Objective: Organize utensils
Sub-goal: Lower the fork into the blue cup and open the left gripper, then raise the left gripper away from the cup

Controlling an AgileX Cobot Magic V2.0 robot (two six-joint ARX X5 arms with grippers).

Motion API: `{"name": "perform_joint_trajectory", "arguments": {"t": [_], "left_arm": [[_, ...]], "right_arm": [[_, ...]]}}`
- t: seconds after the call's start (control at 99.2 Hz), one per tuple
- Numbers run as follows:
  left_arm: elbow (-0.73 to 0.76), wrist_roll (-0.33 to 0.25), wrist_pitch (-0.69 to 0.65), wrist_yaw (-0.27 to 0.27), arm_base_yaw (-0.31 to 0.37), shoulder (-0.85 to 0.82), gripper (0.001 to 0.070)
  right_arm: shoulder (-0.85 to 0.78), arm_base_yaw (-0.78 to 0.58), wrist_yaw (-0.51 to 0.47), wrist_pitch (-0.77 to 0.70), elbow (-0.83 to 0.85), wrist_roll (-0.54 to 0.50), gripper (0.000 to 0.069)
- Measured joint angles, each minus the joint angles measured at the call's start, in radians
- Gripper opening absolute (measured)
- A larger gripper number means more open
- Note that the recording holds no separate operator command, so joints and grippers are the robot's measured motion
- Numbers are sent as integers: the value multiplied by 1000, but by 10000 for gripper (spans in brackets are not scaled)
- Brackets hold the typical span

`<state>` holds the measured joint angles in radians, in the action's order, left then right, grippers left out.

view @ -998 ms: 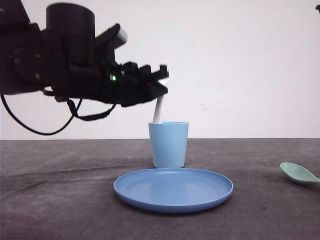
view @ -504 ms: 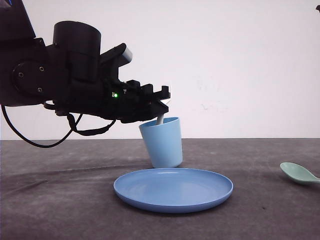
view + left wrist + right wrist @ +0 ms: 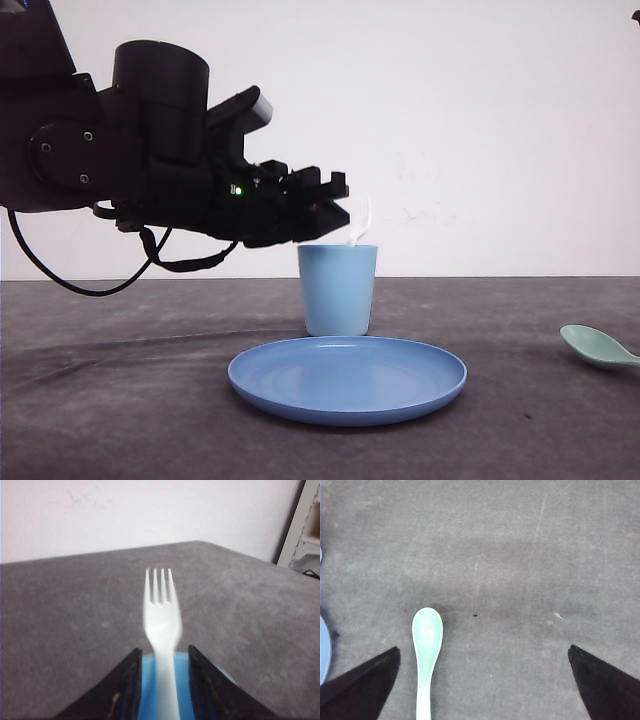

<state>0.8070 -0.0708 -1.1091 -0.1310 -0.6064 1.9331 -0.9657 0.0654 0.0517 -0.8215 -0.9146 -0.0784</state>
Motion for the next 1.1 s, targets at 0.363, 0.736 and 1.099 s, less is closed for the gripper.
{"name": "perform_joint_trajectory", "arguments": {"t": [0.363, 0.736, 1.099], "left_arm": [[1, -4, 167, 0, 19, -270, 165], [4, -5, 899, 0, 197, -755, 165], [4, -8, 1382, 33, 397, -1080, 165]], "right_arm": [[-7, 0, 106, 17, 0, 5, 679], [-201, 52, 148, 27, 2, 4, 679], [-435, 113, 157, 124, 3, 4, 679]]}}
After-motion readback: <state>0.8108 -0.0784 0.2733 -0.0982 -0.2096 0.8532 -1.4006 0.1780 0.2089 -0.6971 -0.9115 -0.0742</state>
